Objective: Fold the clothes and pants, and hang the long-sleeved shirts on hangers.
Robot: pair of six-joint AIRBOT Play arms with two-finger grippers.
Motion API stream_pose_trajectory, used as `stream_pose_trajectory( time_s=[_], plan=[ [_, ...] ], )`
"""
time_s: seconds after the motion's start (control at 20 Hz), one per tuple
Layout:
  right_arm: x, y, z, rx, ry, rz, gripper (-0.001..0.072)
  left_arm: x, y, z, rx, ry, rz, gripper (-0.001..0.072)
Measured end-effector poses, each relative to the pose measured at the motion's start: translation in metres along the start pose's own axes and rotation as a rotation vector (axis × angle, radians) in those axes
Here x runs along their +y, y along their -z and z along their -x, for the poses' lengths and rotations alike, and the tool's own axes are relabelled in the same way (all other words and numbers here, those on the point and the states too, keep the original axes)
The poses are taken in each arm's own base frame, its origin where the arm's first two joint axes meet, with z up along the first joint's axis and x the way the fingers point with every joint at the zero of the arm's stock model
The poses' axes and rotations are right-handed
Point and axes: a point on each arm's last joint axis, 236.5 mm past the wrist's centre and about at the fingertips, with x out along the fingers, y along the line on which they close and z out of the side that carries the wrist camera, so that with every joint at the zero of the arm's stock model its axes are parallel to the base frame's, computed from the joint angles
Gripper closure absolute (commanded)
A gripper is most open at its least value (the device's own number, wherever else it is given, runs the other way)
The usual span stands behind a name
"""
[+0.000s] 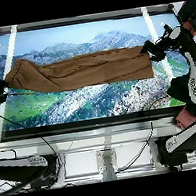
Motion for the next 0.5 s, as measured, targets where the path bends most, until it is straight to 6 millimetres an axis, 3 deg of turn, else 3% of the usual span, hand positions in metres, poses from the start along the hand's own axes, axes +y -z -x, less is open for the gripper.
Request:
stream_pose_trajectory(
  time_s=[0.2,0.5],
  plan=[
    [0.002,0.004,0.0,0.017,-0.009,-0.005,0.0026,0.003,-0.005,-0.015,-0.028,0.02,0.088,0.0009],
    [0.004,0.005,0.0,0.019,-0.014,-0.008,0.0026,-0.007,0.009,-0.039,-0.029,0.035,0.116,0.0014]
  ],
)
